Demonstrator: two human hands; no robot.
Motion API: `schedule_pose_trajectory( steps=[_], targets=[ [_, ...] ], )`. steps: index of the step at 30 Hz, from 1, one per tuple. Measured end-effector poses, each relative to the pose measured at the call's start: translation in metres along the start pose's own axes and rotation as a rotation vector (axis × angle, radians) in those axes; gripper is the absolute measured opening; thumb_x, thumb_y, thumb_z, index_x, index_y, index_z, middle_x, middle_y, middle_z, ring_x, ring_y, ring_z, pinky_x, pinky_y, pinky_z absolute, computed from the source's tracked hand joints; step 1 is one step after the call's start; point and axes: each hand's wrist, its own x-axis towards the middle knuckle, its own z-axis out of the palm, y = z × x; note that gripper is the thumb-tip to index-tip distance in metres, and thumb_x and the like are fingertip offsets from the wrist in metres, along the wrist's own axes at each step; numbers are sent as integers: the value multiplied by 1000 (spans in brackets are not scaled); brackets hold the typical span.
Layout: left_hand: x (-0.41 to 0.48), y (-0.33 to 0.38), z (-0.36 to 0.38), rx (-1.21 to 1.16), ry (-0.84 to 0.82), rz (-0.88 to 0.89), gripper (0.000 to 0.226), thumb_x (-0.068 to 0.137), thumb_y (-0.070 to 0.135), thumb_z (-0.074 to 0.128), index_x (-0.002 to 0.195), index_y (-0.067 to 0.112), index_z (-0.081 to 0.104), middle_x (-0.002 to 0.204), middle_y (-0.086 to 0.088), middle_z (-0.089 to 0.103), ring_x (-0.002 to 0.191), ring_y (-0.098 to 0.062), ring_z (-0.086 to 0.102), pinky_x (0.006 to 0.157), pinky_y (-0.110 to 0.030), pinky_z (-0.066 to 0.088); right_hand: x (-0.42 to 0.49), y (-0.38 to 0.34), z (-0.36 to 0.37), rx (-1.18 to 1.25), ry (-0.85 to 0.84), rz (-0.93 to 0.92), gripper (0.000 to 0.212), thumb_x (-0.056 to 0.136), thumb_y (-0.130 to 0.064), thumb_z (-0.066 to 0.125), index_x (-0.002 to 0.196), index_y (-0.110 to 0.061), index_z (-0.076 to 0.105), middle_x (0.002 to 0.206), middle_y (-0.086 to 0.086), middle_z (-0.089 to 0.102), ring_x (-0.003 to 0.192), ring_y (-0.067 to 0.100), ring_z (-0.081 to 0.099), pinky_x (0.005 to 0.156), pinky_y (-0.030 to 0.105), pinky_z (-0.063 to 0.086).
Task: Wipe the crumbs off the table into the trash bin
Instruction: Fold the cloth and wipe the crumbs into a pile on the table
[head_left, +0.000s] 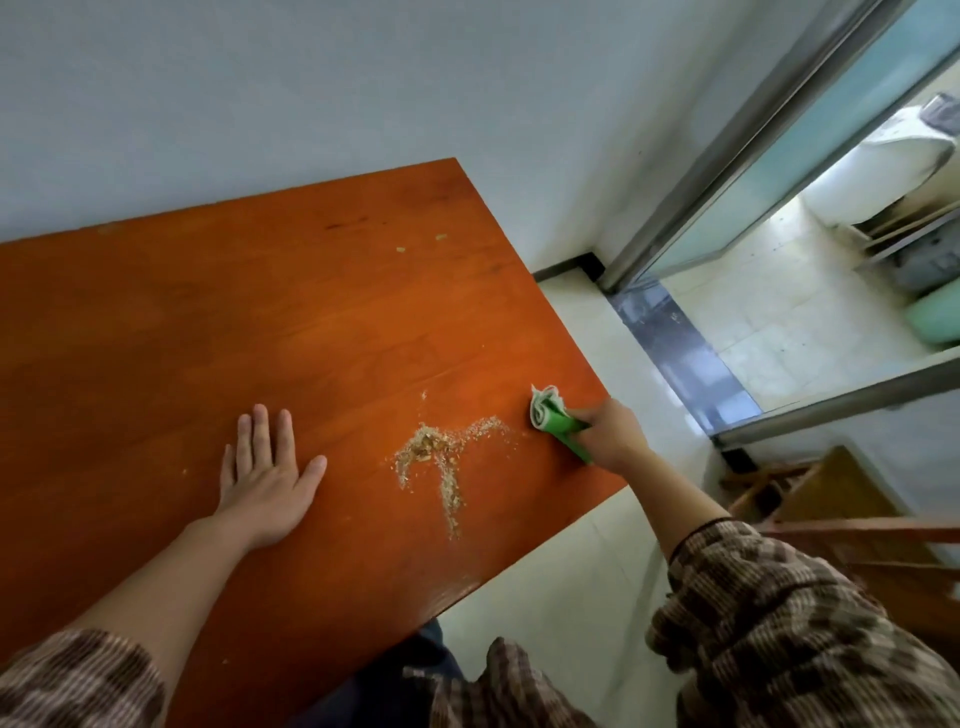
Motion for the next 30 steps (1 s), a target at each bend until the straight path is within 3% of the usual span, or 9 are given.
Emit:
schedule_pose_trajectory(
  steps=[3,6,8,10,12,14,17,22,30],
  targets=[
    [-6,-4,3,22,-12,7,72,98,53,11,143,18,-32,145,-7,-46,135,-22,-40,115,-42,-15,-23,-14,14,73,-102,-7,26,89,-21,57,112,-26,69,72,-6,60,71,13,53,59,26,43],
    [-11,-3,9,25,-12,26,71,98,53,10,142,18,-33,145,-7,-46,135,-22,-40,115,-42,-15,-35,-21,17,179,-177,-29,27,87,-11,59,109,-21,71,87,-3,65,81,12,56,65,24,47],
    [-14,-5,14,33,-6,38,71,98,52,10,142,18,-33,144,-7,-47,134,-22,-41,114,-42,-16,-37,-17,10,310,-39,23,27,85,-11,63,109,-19,71,90,-1,67,81,13,59,66,22,49],
    [-17,-11,19,40,8,58,70,98,52,10,140,19,-35,141,-4,-50,132,-20,-43,114,-41,-17,-33,-3,1,425,180,159,29,82,-11,65,111,-15,70,90,5,68,80,18,63,72,29,54],
    [-18,-17,22,39,10,83,69,98,52,9,139,21,-37,138,-2,-52,130,-17,-45,114,-39,-19,-29,16,-8,375,352,292,33,81,-10,61,113,-14,69,92,11,70,81,26,65,77,36,55],
    [-17,-20,23,28,10,100,67,98,51,8,138,23,-37,139,-1,-51,129,-15,-45,113,-38,-20,-27,34,-10,283,407,395,30,83,-8,55,110,-11,69,92,15,69,80,28,59,76,36,52],
    [-14,-21,25,26,22,105,66,97,52,7,136,24,-38,139,0,-52,129,-15,-45,113,-37,-20,-27,46,1,194,336,462,24,86,-6,50,101,-7,68,81,12,60,75,28,52,72,35,48],
    [-15,-23,28,21,30,117,68,95,57,9,132,28,-40,135,1,-54,127,-14,-48,112,-38,-21,-25,29,22,231,283,374,24,87,-20,53,102,-16,71,92,12,68,84,29,60,74,34,49],
    [-19,-23,26,-3,37,127,68,94,57,7,138,26,-35,140,1,-50,129,-14,-46,112,-38,-20,-60,-40,70,243,224,204,22,87,-20,53,100,-18,71,77,5,67,72,25,61,61,32,47]
  ],
)
